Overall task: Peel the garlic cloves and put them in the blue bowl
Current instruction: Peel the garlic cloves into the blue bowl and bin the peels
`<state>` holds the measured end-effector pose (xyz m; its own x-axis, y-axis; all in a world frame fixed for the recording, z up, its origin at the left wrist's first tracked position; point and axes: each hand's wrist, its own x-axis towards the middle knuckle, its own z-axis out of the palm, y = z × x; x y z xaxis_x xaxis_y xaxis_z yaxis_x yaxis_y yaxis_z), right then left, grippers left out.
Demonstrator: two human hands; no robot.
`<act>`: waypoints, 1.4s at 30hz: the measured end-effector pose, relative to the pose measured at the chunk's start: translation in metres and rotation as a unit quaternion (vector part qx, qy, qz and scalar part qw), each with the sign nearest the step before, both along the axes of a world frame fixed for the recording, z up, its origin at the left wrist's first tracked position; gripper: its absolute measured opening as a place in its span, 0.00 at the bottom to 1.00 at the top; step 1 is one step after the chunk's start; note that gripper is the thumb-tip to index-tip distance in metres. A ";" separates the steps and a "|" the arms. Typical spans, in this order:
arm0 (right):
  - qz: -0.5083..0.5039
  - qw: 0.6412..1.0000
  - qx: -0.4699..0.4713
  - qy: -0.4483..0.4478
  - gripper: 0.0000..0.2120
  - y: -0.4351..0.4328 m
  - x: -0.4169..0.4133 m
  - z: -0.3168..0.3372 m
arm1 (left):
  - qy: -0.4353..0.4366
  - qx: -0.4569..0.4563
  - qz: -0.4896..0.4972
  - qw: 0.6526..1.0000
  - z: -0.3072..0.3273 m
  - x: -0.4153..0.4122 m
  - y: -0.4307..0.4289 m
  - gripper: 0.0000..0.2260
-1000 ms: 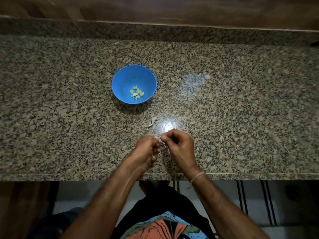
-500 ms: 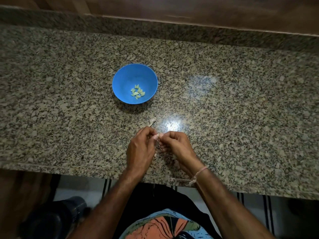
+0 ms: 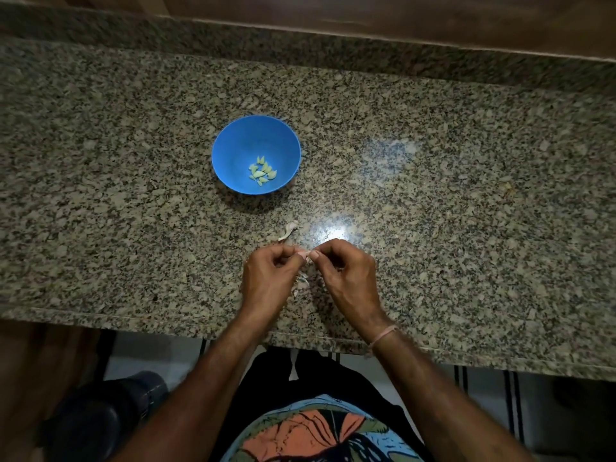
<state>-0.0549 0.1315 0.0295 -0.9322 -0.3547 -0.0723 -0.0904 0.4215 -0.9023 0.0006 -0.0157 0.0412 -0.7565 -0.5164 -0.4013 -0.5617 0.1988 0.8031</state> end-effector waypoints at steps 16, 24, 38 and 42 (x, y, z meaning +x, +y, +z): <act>-0.093 0.873 -0.148 -0.455 0.04 -0.003 -0.009 0.019 | 0.050 -0.410 -0.230 0.881 0.008 0.009 0.003 0.05; 0.000 0.976 -0.093 -0.196 0.02 0.008 -0.001 0.007 | -0.081 -0.056 -0.118 0.988 0.014 -0.002 -0.007 0.09; -0.043 0.938 -0.130 -0.319 0.05 -0.001 -0.001 0.007 | -0.064 -0.120 -0.111 0.984 0.015 0.003 0.010 0.08; -0.057 0.909 -0.182 -0.371 0.05 0.001 0.002 0.007 | -0.076 0.125 -0.006 0.989 0.007 0.003 0.006 0.09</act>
<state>-0.0533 0.1324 0.0364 -0.7071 -0.3858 -0.5926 0.6248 0.0515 -0.7791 0.0038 -0.0099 0.0480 -0.6832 -0.3782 -0.6247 -0.6786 0.0131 0.7343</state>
